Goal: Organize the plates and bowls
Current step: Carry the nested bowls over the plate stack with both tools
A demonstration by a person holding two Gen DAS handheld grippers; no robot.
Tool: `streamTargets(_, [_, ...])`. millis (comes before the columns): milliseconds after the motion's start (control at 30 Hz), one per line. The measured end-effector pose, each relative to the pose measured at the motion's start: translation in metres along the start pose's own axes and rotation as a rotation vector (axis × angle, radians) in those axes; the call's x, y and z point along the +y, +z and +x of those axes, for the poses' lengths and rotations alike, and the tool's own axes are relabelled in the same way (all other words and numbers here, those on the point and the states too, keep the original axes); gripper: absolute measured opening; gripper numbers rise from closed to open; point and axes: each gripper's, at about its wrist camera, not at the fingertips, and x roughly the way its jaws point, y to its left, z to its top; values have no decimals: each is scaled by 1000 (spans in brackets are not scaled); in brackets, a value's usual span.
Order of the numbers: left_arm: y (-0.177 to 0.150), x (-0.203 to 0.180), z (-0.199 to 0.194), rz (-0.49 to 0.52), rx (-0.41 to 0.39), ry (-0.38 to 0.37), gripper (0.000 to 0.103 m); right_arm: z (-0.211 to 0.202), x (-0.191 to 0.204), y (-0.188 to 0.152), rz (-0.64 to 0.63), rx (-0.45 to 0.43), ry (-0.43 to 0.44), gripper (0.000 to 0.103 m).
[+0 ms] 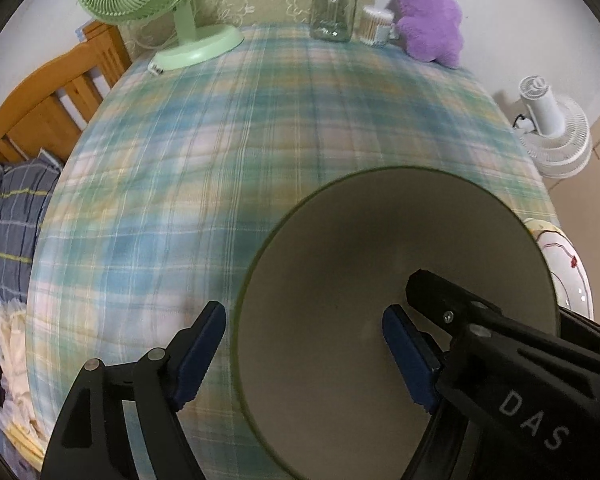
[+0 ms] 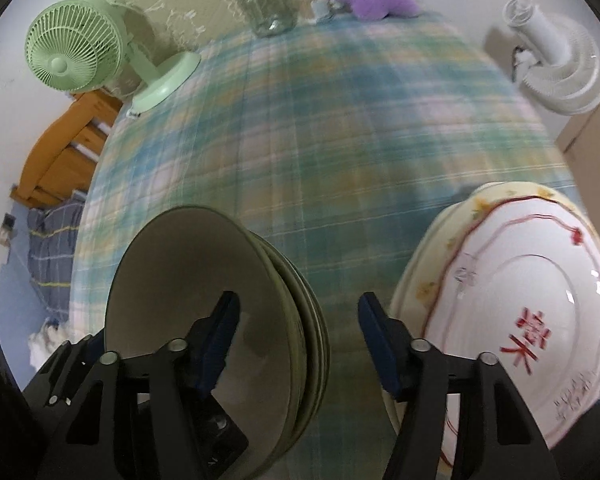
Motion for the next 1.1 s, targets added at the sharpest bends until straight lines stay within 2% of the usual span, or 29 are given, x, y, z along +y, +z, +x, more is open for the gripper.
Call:
streamTargets(67, [0, 0, 1, -13, 6, 11, 82, 6, -1, 3, -10, 22, 27, 51])
streamTargets(200, [2, 1, 3, -28, 10, 26, 82, 14, -1, 8, -43, 48, 90, 44])
streamTargets(433, [3, 3, 4, -30, 3, 3, 83, 15, -3, 11, -44, 62, 111, 44])
streamTargets(633, [4, 8, 6, -17, -2, -56, 82, 14, -2, 9, -27, 53, 91, 44])
streamTargets(800, [3, 9, 7, 1, -16, -115, 78, 11, 2, 6, -17, 34, 44, 44])
streamTargets(867, [4, 9, 8, 10, -20, -139, 75, 9, 1, 5, -7, 26, 30, 43])
streamTargets(967, [3, 7, 6, 22, -29, -172, 64, 6, 4, 4, -3, 13, 0, 43])
streamTargets(1100, [3, 11, 6, 23, -37, -201, 63, 6, 10, 4, 1, -1, -37, 43])
